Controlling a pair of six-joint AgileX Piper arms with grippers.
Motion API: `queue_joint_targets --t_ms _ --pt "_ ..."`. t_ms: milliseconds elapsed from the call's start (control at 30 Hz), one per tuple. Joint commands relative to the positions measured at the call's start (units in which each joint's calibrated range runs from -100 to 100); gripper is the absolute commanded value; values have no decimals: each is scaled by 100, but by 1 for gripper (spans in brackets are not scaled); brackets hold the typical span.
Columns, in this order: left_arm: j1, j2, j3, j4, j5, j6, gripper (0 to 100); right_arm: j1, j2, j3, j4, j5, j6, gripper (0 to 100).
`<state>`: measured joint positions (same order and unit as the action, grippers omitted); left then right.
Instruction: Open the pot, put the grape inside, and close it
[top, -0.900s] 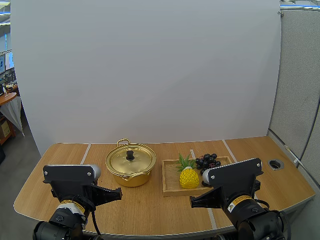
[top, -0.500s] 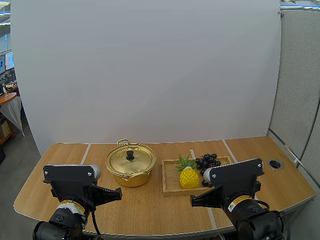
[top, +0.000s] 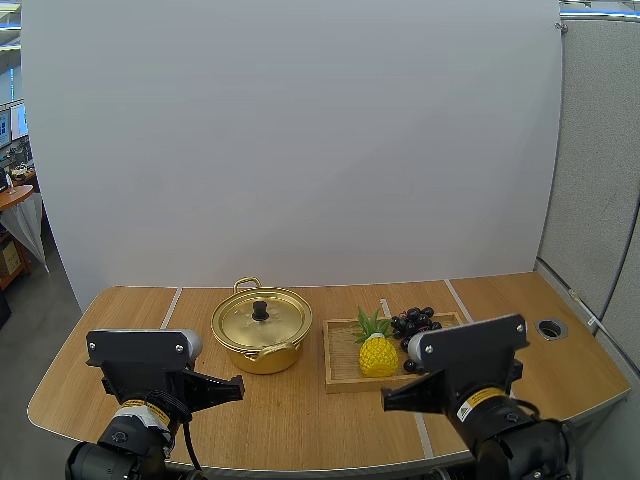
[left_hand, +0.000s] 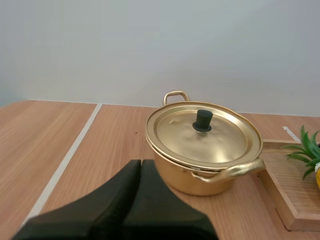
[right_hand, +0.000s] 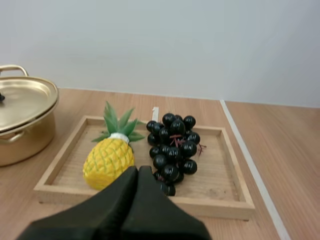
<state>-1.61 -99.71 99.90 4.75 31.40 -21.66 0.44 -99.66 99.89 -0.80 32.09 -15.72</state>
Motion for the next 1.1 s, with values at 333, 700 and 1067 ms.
queue_joint_targets --t_ms 333,700,1067 --pt "9 -29 -2530 27 194 1218 1 -18 -34 -2819 -41 429 -6 0" --pt "9 -29 -5019 27 3153 1244 1 -18 -34 -4873 -41 3551 -6 0" --pt "9 -29 -6141 15 4939 1244 1 -18 -34 -6278 -41 6599 -6 0"
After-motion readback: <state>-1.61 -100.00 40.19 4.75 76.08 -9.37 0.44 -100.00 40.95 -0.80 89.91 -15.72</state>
